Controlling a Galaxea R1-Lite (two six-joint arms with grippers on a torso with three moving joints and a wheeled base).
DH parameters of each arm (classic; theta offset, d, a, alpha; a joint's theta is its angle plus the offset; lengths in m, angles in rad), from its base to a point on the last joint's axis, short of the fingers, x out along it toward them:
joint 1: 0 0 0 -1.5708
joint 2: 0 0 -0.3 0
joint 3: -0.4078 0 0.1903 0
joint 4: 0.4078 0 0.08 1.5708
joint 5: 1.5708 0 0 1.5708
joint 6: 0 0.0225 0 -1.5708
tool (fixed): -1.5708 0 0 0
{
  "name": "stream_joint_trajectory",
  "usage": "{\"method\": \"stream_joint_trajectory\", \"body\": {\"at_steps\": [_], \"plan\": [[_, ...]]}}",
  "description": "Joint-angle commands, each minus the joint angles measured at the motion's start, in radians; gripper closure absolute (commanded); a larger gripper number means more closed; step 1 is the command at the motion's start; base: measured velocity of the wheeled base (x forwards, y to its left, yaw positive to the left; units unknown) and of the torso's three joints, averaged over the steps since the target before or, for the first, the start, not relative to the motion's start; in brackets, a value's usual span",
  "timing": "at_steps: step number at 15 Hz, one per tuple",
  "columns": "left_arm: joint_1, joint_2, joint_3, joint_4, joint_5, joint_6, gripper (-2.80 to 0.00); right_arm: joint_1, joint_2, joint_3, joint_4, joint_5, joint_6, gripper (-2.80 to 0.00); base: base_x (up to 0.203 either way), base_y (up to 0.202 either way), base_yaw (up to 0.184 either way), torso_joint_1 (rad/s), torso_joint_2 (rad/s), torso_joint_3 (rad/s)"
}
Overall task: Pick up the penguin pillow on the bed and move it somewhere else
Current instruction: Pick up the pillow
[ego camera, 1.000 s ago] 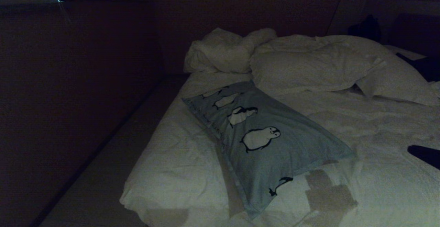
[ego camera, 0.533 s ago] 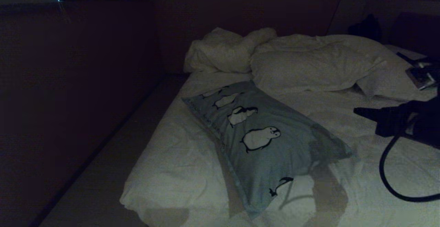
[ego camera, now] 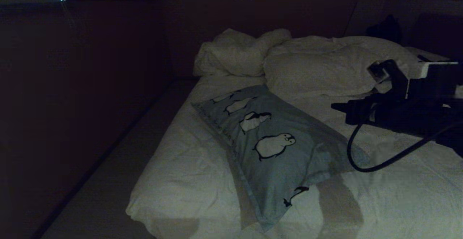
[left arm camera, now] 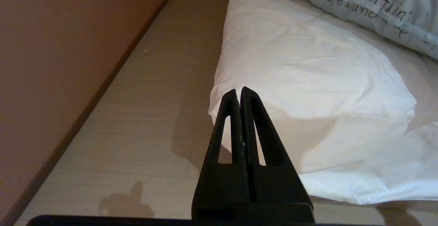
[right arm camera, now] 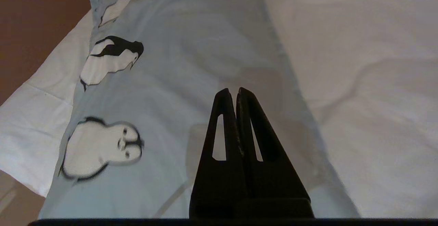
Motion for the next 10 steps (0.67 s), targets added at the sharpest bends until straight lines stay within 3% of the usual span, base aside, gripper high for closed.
{"method": "stream_joint_trajectory", "body": {"at_steps": [1, 8, 9, 10], "plan": [[-0.001, 0.000, 0.002, 0.000, 0.000, -0.001, 0.00, 0.020, 0.102, -0.056, -0.004, 0.000, 0.007, 0.00, 0.000, 0.000, 0.000, 0.000, 0.00, 0.000], [0.000, 0.000, 0.002, 0.000, 0.000, -0.001, 0.00, 0.062, 0.242, -0.157, -0.034, -0.012, 0.004, 0.00, 0.000, 0.000, 0.000, 0.005, 0.00, 0.000], [0.000, 0.000, 0.002, 0.000, 0.000, -0.001, 0.00, 0.073, 0.238, -0.147, -0.049, -0.015, 0.005, -2.80, 0.000, 0.000, 0.000, 0.000, 0.00, 0.000], [0.000, 0.000, 0.002, 0.000, 0.000, -0.001, 0.00, 0.078, 0.229, -0.141, -0.049, -0.014, 0.006, -2.80, 0.000, 0.000, 0.000, 0.000, 0.00, 0.000]]}}
